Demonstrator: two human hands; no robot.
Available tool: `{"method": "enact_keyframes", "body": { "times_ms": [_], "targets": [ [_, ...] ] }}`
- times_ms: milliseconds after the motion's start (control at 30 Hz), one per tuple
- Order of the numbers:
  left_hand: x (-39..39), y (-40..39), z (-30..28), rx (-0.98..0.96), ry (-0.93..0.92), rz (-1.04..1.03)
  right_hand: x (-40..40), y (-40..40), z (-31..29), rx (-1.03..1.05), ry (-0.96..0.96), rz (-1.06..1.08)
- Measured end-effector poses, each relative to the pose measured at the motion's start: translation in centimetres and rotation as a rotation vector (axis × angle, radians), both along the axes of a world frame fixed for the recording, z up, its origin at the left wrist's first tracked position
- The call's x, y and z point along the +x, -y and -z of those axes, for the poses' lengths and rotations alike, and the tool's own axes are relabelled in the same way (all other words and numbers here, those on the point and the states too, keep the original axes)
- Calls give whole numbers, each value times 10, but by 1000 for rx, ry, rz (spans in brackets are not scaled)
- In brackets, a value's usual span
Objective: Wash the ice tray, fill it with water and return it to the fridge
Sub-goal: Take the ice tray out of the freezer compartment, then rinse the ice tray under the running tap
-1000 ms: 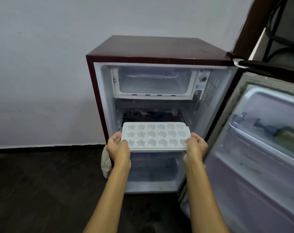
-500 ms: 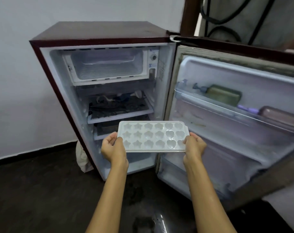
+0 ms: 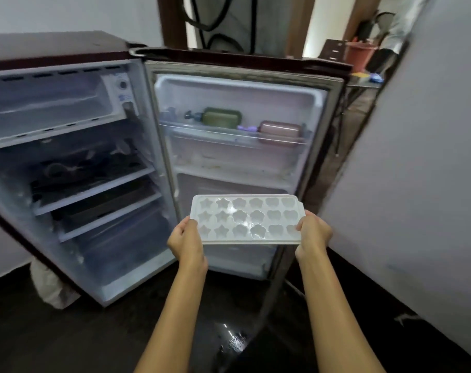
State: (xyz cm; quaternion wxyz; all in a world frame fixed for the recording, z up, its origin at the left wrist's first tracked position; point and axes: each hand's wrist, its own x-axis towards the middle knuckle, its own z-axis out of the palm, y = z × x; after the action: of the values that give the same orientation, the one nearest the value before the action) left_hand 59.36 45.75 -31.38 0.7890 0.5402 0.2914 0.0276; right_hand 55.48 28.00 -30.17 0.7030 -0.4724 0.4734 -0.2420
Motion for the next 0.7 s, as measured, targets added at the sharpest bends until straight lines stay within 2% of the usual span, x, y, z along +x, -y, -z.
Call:
{"method": "enact_keyframes", "body": {
  "times_ms": [367,700],
  "targets": [
    [-68,149,-4,-80,-2,458,-141,113,-16,57,51,459],
    [-121,317,-11,-147,-82,981,-245,214,-21,60,115,1010]
  ]
}}
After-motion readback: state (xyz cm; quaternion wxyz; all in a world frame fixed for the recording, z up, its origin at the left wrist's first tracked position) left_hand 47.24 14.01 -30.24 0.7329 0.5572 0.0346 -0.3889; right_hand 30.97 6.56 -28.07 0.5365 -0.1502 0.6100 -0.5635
